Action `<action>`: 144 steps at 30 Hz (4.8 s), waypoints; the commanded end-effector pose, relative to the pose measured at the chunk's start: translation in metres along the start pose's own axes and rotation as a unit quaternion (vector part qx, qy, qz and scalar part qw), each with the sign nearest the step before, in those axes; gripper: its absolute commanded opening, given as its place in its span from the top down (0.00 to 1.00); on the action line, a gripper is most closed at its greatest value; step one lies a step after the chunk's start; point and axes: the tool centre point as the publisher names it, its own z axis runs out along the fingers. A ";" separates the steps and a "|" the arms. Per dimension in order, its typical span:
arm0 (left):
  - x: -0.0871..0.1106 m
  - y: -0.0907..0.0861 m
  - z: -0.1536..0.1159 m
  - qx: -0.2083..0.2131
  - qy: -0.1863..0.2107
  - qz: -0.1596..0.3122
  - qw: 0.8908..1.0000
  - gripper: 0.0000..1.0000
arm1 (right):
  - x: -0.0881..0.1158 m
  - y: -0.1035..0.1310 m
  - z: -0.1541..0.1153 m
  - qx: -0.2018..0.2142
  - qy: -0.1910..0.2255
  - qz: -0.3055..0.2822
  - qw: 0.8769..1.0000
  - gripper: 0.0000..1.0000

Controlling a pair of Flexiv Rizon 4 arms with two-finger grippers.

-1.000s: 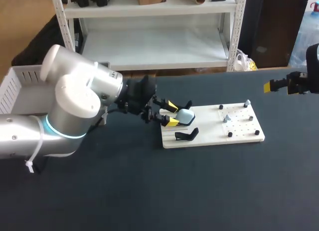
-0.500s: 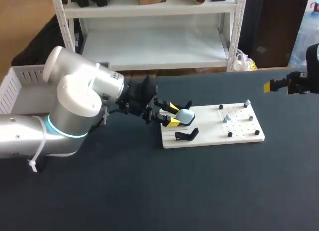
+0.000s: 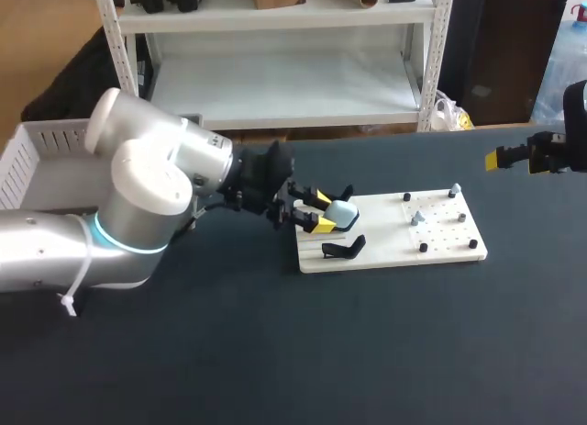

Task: Pick up each earbud case from the left stands, insert the matching earbuds, close the lid, and place the case in the box.

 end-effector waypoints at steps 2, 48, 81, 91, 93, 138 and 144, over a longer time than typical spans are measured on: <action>0.000 0.006 0.004 0.005 -0.001 0.000 1.000 0.53 | 0.000 0.000 0.000 0.000 0.000 0.000 1.000 0.00; -0.066 -0.035 -0.076 -0.026 -0.145 0.021 0.989 1.00 | 0.000 0.000 0.000 0.000 0.000 0.000 1.000 0.00; -0.088 -0.050 -0.093 -0.061 -0.175 0.033 0.982 1.00 | 0.000 0.000 0.000 0.000 0.000 0.000 1.000 0.00; -0.099 -0.054 -0.094 -0.074 -0.204 0.047 0.975 1.00 | 0.000 0.000 0.000 0.000 0.000 0.000 1.000 0.00; -0.104 -0.056 -0.092 -0.067 -0.207 0.061 0.974 1.00 | 0.000 0.000 0.000 0.000 0.000 0.000 1.000 0.00; -0.095 -0.047 -0.076 -0.007 -0.238 0.055 0.970 1.00 | 0.044 0.178 0.003 -0.095 0.043 -0.142 0.984 0.00; -0.095 -0.047 -0.076 -0.007 -0.238 0.055 0.970 1.00 | 0.040 0.201 0.016 -0.103 0.056 -0.151 0.982 0.00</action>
